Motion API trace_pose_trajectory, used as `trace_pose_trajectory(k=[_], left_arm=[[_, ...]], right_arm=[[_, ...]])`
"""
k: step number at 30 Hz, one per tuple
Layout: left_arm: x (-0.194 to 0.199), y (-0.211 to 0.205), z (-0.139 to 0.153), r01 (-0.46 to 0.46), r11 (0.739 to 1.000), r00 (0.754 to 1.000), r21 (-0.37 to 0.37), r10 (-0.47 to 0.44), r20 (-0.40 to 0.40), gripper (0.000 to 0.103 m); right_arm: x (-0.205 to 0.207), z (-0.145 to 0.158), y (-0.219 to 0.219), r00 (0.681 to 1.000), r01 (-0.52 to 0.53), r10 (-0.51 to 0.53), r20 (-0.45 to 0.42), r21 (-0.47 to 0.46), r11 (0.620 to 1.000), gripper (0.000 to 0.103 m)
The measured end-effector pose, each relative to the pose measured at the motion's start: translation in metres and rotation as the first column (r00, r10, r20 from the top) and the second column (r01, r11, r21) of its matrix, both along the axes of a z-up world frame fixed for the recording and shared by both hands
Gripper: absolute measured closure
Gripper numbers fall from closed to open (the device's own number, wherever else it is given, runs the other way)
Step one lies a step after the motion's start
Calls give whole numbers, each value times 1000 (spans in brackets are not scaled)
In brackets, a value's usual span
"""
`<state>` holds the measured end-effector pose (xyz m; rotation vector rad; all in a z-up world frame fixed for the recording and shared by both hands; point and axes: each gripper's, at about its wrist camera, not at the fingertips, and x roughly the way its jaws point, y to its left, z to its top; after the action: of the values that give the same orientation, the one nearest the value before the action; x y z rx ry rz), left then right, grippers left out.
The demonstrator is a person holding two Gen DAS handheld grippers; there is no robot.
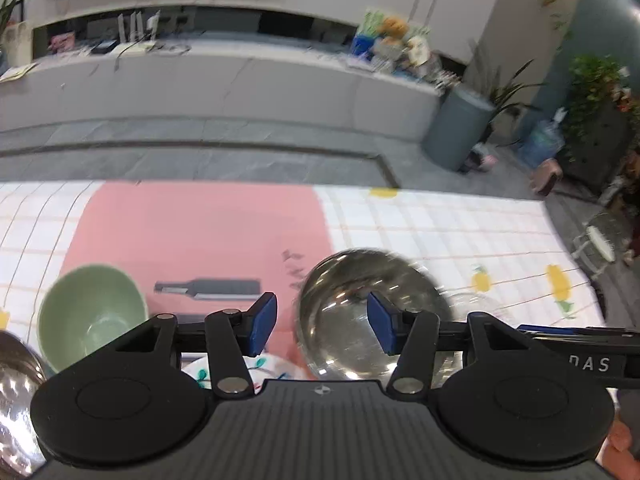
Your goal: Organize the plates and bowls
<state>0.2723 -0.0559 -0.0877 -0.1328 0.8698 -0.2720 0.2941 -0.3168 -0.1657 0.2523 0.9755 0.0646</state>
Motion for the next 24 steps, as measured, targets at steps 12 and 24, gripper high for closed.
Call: trace_pose_trajectory(k=[12, 24], left_arm=[[10, 9, -17, -80, 996, 990, -28, 76, -123, 80], [1, 4, -6, -86, 996, 989, -27, 82, -124, 95]], right_arm=[[22, -31, 6, 994, 56, -46, -96, 110, 992, 76], [14, -14, 11, 997, 40, -33, -65, 111, 993, 94]])
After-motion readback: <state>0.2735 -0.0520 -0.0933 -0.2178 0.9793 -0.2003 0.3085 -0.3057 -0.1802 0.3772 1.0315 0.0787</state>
